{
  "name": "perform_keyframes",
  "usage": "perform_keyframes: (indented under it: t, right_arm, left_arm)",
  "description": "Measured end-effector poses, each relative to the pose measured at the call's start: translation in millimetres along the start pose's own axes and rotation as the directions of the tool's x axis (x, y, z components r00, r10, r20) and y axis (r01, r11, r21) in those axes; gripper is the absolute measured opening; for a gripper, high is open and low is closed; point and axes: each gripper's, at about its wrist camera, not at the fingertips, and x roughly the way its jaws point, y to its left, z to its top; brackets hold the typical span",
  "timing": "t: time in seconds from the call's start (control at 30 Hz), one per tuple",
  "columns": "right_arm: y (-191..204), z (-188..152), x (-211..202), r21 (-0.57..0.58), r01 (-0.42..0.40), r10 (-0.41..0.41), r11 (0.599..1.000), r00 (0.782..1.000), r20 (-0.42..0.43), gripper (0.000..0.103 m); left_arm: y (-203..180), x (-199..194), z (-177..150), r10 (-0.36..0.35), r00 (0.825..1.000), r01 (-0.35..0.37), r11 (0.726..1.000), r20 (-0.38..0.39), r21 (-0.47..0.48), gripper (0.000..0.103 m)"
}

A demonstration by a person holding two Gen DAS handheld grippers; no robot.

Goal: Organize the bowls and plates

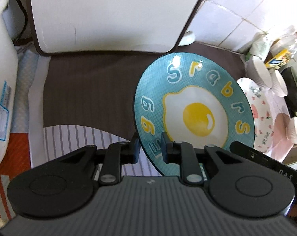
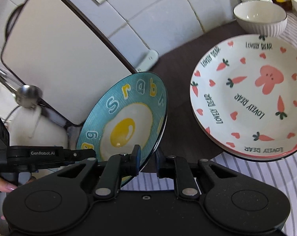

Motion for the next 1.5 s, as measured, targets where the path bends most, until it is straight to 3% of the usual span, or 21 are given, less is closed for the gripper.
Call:
perform_keyframes:
  t: [0.3,0.43,0.57,0.9,1.2,1.5]
  right_arm:
    - [2.2,-3.0,-52.2,0.007,-0.009,0.009,1.0,0.999,0.048,0.02]
    - [-8.5,-3.3,-69.8,0.045,-0.01,0.007,0.999,0.998,0.068,0.021]
    - [-18.3,-5.3,-85.7,0.075,0.018,-0.025,0.997,0.995,0.098,0.022]
    - [-52.0,4.5,-114.1,0.116,0.091,-0.108,0.989,0.983,0.15,0.023]
    - [-86.1,20.0,-109.1,0.172,0.144,-0.167,0.975,0.977,0.132,0.024]
    - [-109.6,28.3,-93.4,0.226,0.173,-0.199,0.959,0.975,0.1,0.024]
  left_arm:
    - [-39.5,-44.1,2.9,-0.047,0.998,0.043,0.995,0.05,0.089,0.019]
    - [-70.0,-48.4,5.1,-0.053,0.995,0.038,0.984,0.08,0.175,0.019]
    - [-93.0,-45.7,12.2,-0.094,0.993,0.078,0.973,0.066,0.217,0.019]
    - [-144.6,-10.3,26.8,-0.155,0.988,0.146,0.945,0.008,0.293,0.019]
    - [-169.5,43.0,37.7,-0.143,0.986,0.163,0.936,-0.087,0.312,0.019]
    - [-181.0,79.2,42.4,-0.085,0.982,0.136,0.935,-0.167,0.327,0.021]
